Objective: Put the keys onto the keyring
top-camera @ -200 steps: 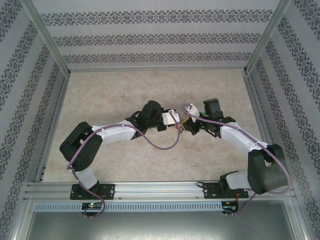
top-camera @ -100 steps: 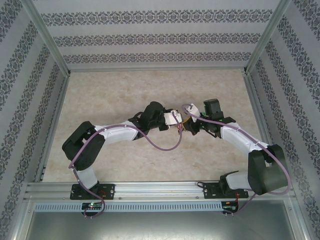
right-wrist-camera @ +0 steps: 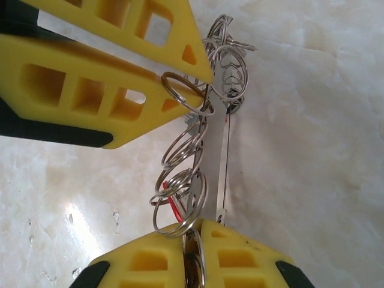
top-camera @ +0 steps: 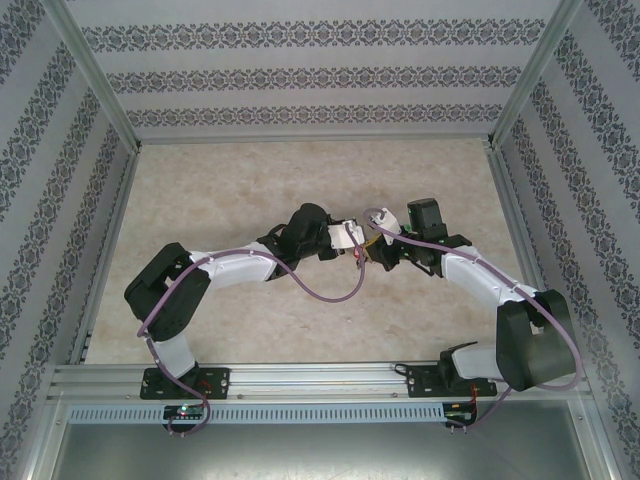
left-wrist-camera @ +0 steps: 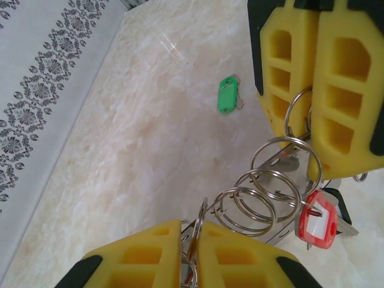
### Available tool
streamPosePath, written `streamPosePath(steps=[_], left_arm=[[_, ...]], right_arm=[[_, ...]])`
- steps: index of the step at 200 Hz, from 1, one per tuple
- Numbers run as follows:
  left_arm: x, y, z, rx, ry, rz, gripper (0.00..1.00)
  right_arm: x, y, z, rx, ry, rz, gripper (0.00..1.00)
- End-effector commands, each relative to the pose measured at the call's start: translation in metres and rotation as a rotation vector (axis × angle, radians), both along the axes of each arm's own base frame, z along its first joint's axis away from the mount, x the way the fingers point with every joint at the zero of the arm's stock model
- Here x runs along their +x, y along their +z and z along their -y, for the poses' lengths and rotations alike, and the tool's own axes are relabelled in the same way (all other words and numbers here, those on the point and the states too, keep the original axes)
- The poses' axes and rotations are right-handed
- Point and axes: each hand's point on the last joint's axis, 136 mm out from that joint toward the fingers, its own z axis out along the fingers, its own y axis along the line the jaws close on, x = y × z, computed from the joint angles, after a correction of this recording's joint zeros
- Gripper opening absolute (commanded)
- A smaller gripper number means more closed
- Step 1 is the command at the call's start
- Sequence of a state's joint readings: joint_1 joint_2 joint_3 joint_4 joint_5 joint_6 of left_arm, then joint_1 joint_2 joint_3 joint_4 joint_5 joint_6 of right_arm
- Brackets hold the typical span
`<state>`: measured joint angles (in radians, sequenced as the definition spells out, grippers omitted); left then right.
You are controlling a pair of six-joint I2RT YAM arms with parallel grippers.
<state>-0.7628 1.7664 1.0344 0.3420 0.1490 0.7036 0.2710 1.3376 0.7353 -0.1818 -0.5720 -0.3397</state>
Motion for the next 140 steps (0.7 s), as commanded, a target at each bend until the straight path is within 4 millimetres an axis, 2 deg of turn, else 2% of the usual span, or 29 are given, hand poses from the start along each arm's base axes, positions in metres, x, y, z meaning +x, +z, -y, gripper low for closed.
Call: streamPosePath(steps=[1, 40, 51, 101, 129, 140], left_arm=[[-0.010, -0.005, 0.009, 0.009, -0.031, -0.014, 0.11], [-0.007, 0.003, 0.008, -0.027, 0.008, -0.026, 0.00], [-0.004, 0.008, 0.007, -0.056, 0.028, -0.040, 0.00], [0.004, 0.051, 0.002, -0.258, 0.053, -0.104, 0.00], [0.003, 0.072, -0.001, -0.332, 0.024, -0.109, 0.00], [0.004, 0.079, -0.002, -0.361, 0.016, -0.118, 0.00]], right_arm=[[-0.019, -0.013, -0.004, -0.004, 0.035, -0.068, 0.00], [-0.018, -0.016, -0.003, -0.009, 0.027, -0.077, 0.00], [-0.018, -0.015, -0.003, -0.009, 0.027, -0.076, 0.00], [-0.022, -0.011, -0.004, 0.023, 0.059, -0.047, 0.00], [-0.032, 0.001, -0.009, 0.068, 0.138, 0.011, 0.11], [-0.036, 0.006, -0.010, 0.086, 0.166, 0.037, 0.18]])
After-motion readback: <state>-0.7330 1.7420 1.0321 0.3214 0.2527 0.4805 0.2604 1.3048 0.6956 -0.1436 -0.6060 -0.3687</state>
